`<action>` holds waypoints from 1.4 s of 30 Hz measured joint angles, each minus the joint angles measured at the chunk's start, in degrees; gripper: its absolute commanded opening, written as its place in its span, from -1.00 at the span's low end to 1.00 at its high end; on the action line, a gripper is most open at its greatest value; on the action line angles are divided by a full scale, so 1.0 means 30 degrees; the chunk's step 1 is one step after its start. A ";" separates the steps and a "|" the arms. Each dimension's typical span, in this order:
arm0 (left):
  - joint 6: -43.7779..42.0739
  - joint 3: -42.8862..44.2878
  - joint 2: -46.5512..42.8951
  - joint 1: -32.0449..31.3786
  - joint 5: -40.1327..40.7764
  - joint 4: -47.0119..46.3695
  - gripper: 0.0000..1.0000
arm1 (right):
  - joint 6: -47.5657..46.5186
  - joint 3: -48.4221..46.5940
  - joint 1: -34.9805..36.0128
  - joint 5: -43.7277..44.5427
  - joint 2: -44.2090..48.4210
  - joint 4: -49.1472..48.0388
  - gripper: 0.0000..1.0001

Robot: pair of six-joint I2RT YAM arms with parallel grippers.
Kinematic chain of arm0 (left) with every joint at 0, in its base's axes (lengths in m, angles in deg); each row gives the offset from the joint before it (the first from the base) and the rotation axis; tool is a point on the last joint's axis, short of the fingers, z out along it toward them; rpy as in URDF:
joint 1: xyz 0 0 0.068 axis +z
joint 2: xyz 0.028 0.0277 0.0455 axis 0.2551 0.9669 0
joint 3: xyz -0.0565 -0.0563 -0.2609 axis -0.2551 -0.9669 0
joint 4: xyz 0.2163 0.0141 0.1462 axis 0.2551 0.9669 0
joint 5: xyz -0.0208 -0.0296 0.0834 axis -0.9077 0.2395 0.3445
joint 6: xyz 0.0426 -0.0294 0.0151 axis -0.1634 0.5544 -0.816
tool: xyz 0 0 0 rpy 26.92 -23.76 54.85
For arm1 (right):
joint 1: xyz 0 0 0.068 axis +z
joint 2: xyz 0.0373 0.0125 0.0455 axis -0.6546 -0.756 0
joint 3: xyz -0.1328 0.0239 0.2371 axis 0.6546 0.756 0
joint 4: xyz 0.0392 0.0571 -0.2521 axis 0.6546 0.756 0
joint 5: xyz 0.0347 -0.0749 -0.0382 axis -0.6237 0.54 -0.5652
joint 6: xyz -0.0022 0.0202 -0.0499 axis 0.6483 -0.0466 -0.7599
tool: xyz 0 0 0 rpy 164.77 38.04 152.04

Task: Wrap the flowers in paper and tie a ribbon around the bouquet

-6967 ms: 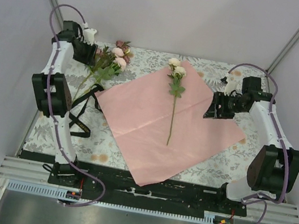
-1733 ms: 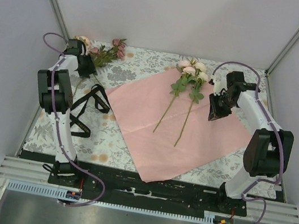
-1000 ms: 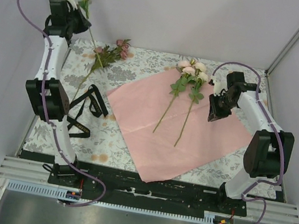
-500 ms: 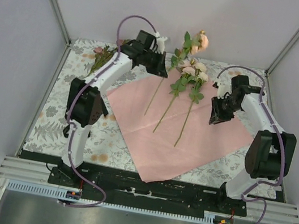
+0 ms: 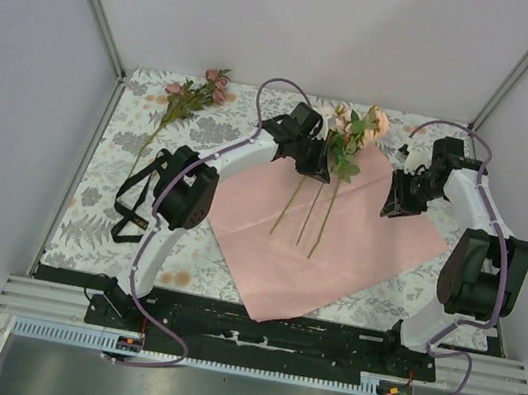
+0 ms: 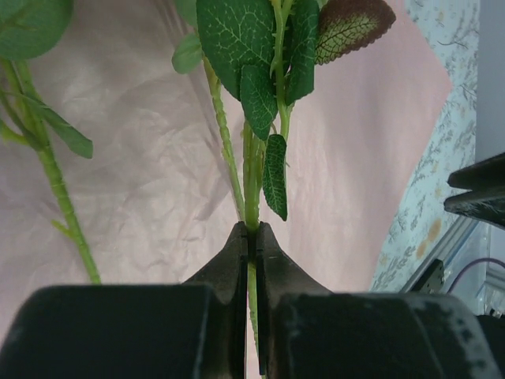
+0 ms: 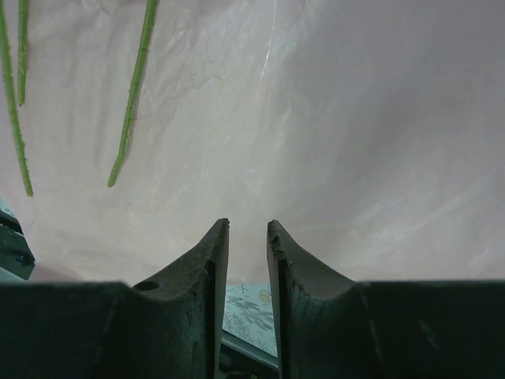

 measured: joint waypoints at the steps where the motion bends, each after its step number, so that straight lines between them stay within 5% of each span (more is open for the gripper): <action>1: 0.0350 0.0007 0.0197 -0.0160 0.0291 -0.0168 -0.96 | 0.0080 0.0000 -0.0095 -0.0117 -0.0022 -0.0153 -0.32; 10: 0.1902 0.0357 0.1115 -0.0627 0.2856 -0.1749 -0.95 | 0.0430 0.0000 -0.0095 -0.1253 -0.0823 -0.0860 -0.31; 15: 0.1902 0.0379 0.1180 -0.0568 0.3759 -0.2135 0.24 | 0.0444 -0.0007 -0.0095 -0.1457 -0.0925 -0.0991 -0.24; 20: 0.1202 -0.0707 0.0321 -0.0313 0.4051 -0.1865 0.62 | 0.0437 -0.0036 -0.0095 -0.1464 -0.1107 -0.1071 -0.22; 25: -0.1027 -0.2076 -0.2943 0.1741 0.2346 -0.0503 0.63 | 0.0444 -0.0073 -0.0095 -0.1472 -0.1122 -0.1137 -0.15; 34: -1.0805 0.2477 -0.2769 1.3078 0.1246 0.2718 0.37 | 0.1537 -0.0262 -0.0095 -0.1348 -0.1647 -0.2084 0.12; 42: -1.5234 0.3759 0.1078 1.4258 0.3395 0.4823 0.28 | 0.4102 -0.0590 -0.0095 -0.1151 -0.3126 -0.3118 0.15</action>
